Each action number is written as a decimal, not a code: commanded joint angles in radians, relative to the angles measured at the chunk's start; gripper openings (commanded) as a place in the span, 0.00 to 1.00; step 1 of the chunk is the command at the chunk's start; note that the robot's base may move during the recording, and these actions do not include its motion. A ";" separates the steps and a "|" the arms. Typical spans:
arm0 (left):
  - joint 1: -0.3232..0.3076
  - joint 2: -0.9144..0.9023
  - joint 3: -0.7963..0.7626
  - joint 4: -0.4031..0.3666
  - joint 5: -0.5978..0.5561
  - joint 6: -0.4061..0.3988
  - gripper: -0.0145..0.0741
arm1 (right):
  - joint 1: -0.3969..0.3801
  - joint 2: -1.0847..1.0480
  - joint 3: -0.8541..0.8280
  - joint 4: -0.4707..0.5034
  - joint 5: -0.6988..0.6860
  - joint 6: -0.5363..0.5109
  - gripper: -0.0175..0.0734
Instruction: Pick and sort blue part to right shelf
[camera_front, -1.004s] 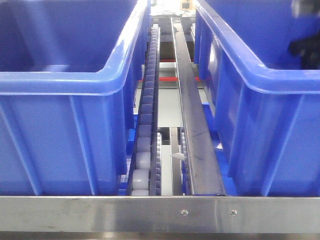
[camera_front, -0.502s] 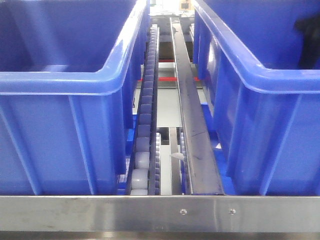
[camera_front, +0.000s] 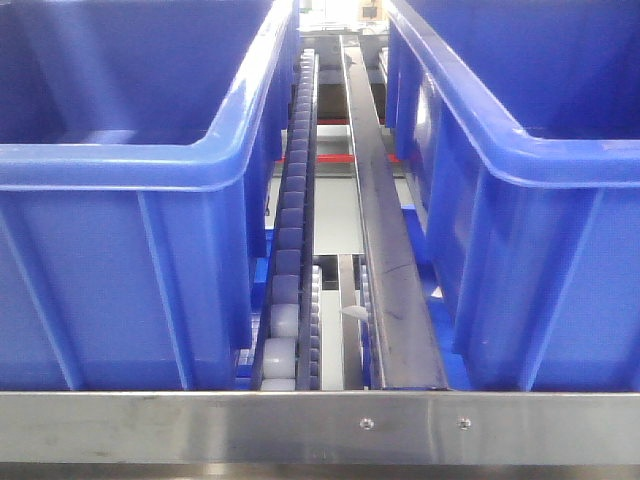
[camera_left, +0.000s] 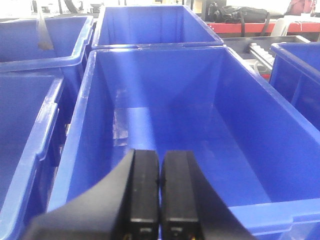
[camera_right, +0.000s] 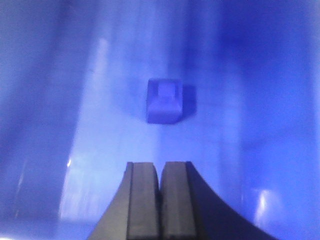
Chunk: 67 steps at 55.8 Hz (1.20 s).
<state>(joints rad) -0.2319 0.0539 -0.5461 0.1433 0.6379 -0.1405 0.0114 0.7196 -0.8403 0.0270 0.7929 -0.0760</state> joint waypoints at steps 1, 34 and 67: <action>-0.001 0.016 -0.025 0.005 -0.076 -0.010 0.30 | 0.000 -0.211 0.088 0.001 -0.113 -0.008 0.28; -0.001 0.020 -0.023 0.004 -0.076 -0.010 0.30 | -0.001 -0.622 0.302 -0.002 -0.163 -0.008 0.28; 0.000 0.019 0.007 0.006 -0.133 -0.010 0.30 | -0.001 -0.622 0.311 -0.002 -0.164 -0.008 0.28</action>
<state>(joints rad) -0.2319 0.0539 -0.5288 0.1452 0.6270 -0.1405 0.0114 0.0724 -0.5080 0.0275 0.7197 -0.0764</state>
